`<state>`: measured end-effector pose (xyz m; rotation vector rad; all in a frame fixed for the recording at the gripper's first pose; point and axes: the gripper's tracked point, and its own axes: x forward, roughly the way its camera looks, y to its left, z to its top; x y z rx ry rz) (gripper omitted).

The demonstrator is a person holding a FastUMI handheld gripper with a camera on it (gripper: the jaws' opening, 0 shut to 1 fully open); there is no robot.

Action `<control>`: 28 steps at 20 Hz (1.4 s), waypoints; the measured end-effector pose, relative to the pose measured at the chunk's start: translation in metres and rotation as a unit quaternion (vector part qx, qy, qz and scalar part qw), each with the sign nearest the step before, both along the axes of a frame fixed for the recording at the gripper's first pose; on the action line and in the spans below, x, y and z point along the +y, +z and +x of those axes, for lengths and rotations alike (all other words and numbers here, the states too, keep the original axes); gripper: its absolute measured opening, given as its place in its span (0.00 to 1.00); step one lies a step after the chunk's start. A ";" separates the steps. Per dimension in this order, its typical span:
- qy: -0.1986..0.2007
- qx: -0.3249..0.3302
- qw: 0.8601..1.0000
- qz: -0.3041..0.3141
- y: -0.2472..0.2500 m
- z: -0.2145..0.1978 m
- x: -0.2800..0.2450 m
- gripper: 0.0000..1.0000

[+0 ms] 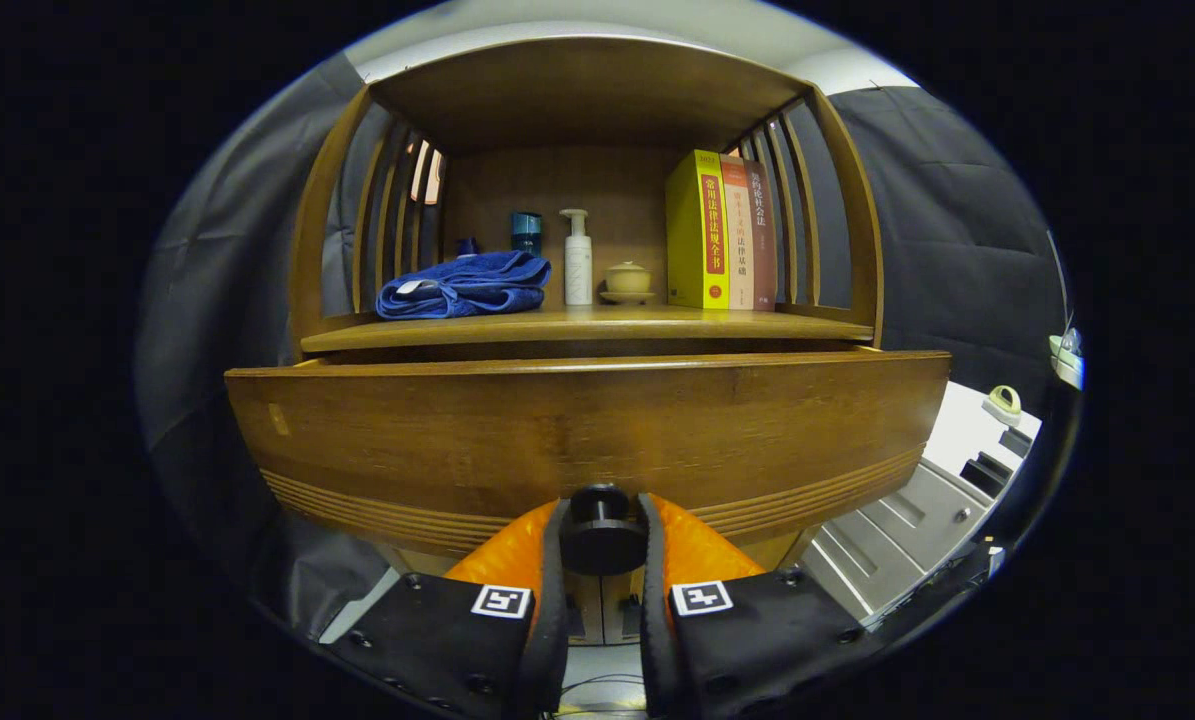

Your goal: Pull open the drawer, take out the items inside it, and place them on the countertop above the cabinet.

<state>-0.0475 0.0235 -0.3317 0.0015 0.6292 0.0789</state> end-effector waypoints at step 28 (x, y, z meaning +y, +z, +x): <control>0.011 -0.001 1.000 -0.022 0.034 -0.063 -0.010 0.87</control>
